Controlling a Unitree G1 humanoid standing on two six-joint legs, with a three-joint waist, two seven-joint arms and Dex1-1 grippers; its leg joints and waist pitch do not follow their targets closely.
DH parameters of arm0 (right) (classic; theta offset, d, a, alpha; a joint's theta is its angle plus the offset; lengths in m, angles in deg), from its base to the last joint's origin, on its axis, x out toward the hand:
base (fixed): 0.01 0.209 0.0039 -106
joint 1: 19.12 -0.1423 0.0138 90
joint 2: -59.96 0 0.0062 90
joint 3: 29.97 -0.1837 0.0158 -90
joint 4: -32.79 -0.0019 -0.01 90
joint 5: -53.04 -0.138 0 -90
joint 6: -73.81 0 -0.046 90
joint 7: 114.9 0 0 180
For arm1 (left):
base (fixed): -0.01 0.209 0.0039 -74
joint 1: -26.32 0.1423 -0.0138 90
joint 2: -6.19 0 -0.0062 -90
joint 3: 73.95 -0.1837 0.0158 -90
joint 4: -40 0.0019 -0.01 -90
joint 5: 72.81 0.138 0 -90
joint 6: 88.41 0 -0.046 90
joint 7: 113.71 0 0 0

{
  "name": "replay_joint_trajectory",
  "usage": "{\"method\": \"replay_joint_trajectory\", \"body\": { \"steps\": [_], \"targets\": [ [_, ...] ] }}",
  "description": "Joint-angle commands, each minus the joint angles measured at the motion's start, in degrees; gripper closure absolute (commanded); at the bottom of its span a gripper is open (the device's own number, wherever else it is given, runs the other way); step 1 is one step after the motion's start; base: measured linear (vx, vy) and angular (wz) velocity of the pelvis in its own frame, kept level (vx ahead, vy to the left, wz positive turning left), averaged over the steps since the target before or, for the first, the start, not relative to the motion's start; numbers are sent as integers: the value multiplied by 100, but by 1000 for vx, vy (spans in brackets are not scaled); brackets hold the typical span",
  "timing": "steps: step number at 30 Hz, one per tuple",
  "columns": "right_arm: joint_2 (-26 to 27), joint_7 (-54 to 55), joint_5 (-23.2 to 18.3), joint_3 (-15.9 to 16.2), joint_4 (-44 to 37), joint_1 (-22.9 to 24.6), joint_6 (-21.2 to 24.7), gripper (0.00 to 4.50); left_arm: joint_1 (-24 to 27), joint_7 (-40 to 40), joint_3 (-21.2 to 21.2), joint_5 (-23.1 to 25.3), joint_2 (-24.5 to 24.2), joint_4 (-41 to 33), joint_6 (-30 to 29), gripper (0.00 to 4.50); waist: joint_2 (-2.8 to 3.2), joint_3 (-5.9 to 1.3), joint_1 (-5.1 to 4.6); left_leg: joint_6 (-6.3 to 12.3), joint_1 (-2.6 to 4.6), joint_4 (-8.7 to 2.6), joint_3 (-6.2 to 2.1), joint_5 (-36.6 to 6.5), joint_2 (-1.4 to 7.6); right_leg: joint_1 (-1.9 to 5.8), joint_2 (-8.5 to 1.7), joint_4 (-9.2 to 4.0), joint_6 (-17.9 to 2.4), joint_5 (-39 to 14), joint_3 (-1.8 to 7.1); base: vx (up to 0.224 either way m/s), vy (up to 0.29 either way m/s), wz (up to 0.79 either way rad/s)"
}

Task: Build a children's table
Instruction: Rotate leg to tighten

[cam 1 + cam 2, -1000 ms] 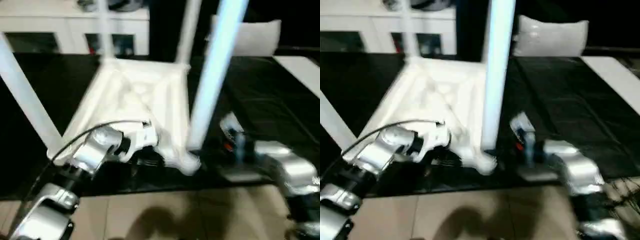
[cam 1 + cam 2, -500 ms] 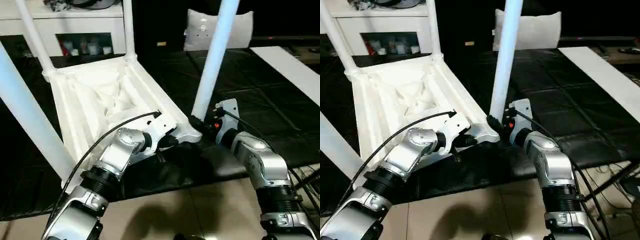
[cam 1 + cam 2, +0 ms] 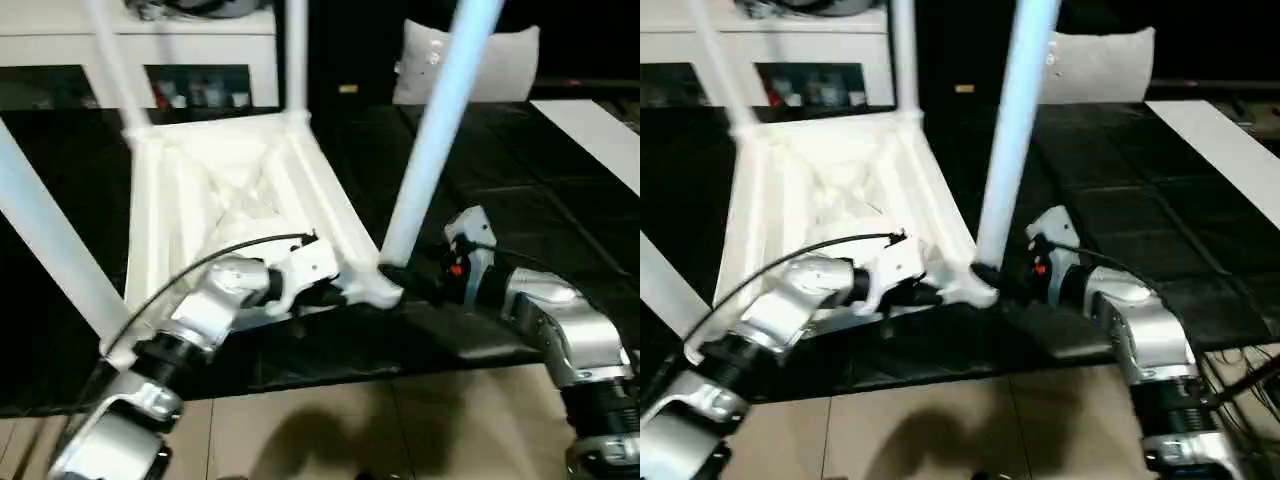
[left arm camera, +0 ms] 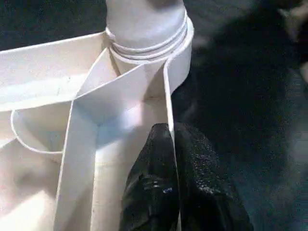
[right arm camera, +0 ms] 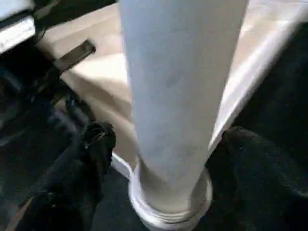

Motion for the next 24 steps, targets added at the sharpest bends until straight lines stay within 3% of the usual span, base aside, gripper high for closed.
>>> {"method": "replay_joint_trajectory", "body": {
  "steps": [1, 4, 5, 6, 12, 18, 24],
  "targets": [
    [-118, -316, 67, 72, 97, -91, -149, 55, -57, -502, -317, 17, -31, -27, 399, 450, -30, -394, -9, 474, -45, -357, 99, -662, -36, 417, -324, -458, 141, -2484, 355, 0, 0, 0],
    [-308, -910, -120, 221, 78, -91, -69, 70, -47, -932, -461, -10, -202, -44, 634, 450, -32, -419, 74, 514, -72, -359, 88, -480, 3, 444, -337, -351, -70, -2091, 391, 0, 0, 0],
    [-381, -1117, -133, 293, 69, -87, -61, 88, -57, -1097, -506, -8, -273, -48, 715, 450, -74, -424, 87, 518, -78, -356, 91, -403, 13, 443, -338, -329, -118, -1974, 402, 0, 0, 0],
    [-381, -1117, -133, 293, 69, -87, -61, 88, -57, -1097, -506, -8, -273, -48, 715, 450, -53, -423, 117, 520, -79, -357, 92, -355, 17, 443, -345, -311, -164, -1925, 410, 0, 0, 0],
    [-556, -1753, -165, 644, 77, -24, -24, 129, -106, -1465, -533, -79, -405, 3, 921, 450, -63, -413, 194, 450, -76, -358, 106, -404, 6, 442, -346, -336, -91, -2139, 402, 0, 0, 0],
    [-480, -1864, -243, 646, 87, -2, 64, 180, -100, -1566, -533, -100, -452, 14, 970, 450, -53, -418, 206, 384, -74, -359, 102, -422, 4, 442, -335, -347, -32, -2172, 393, 0, 0, 0],
    [-373, -1917, -773, 465, -235, 77, 495, 219, -44, -1606, -365, -346, -345, -110, 571, 450, -42, -422, 209, 390, -79, -355, 108, -398, 0, 446, -324, -351, -34, -2136, 391, 0, 0, 0]
  ]
}}
